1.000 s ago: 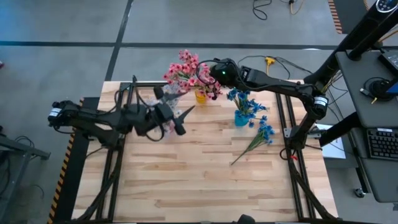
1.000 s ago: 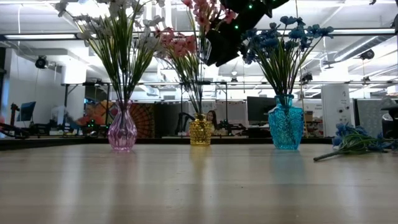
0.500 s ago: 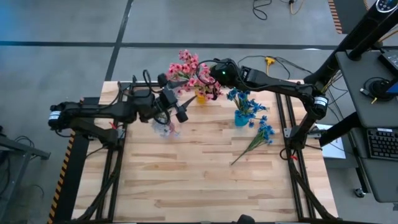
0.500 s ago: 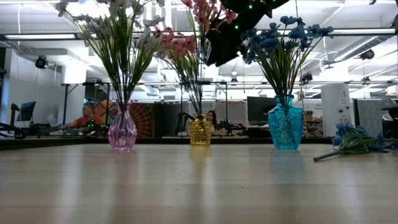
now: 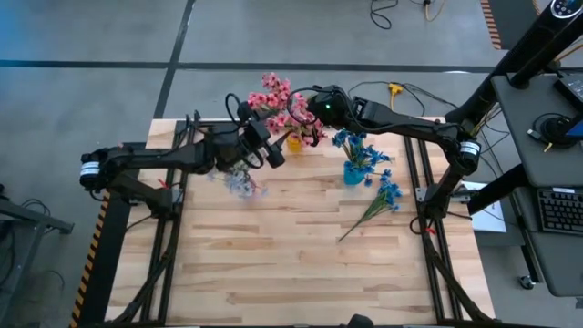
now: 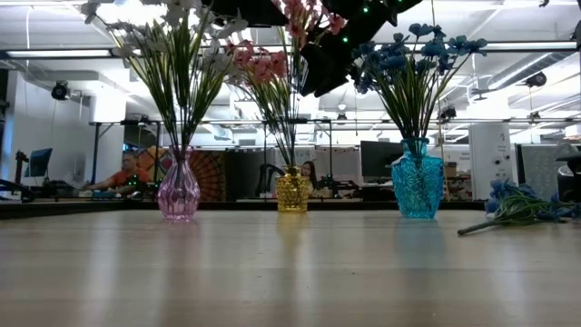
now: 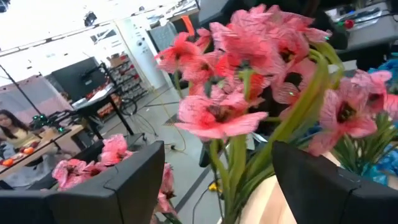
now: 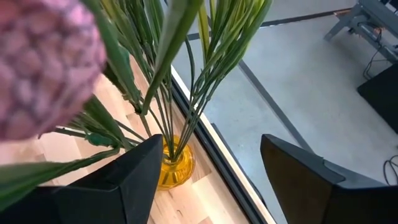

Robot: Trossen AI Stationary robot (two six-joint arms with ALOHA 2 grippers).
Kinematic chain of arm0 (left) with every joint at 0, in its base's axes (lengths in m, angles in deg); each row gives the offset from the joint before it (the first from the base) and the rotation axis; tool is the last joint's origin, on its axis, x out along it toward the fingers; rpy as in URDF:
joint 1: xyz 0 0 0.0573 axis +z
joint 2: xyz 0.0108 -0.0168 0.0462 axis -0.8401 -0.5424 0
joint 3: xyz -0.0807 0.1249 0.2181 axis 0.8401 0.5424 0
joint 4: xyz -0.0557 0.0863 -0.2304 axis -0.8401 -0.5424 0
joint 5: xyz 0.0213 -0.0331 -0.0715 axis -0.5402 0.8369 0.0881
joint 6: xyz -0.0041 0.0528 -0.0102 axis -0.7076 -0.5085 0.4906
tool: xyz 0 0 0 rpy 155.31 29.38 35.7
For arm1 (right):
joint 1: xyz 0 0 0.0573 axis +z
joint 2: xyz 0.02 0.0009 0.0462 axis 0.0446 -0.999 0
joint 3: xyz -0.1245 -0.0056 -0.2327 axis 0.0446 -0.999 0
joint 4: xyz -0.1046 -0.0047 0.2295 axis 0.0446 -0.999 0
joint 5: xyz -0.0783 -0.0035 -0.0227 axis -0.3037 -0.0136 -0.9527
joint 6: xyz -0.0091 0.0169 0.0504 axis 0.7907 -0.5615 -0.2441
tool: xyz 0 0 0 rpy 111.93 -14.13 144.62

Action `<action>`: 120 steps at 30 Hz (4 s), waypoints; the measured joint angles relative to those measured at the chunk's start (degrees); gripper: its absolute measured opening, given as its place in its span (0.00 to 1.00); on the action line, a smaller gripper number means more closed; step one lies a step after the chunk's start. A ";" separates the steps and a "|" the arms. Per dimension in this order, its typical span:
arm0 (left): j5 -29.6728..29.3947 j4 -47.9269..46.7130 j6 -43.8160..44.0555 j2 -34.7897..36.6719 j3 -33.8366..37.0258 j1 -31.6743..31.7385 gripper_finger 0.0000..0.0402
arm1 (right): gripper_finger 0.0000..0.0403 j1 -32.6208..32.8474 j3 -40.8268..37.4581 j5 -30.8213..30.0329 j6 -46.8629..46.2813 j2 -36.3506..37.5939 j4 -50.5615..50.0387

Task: Sort flowers into vase by color
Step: Put the pink flowers into the yellow vase

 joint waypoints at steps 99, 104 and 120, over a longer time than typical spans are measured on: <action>-10.21 -11.24 -0.07 6.96 -0.04 -19.68 0.29 | 0.69 -0.31 12.11 8.14 8.90 -4.44 -17.52; -11.89 -13.68 1.74 6.00 0.00 -25.66 0.29 | 0.69 -0.44 12.11 7.93 12.97 -4.41 -17.16; -29.85 -13.98 9.60 -11.20 -1.87 -29.26 0.29 | 0.69 -1.03 14.07 -9.28 9.80 -3.29 -16.16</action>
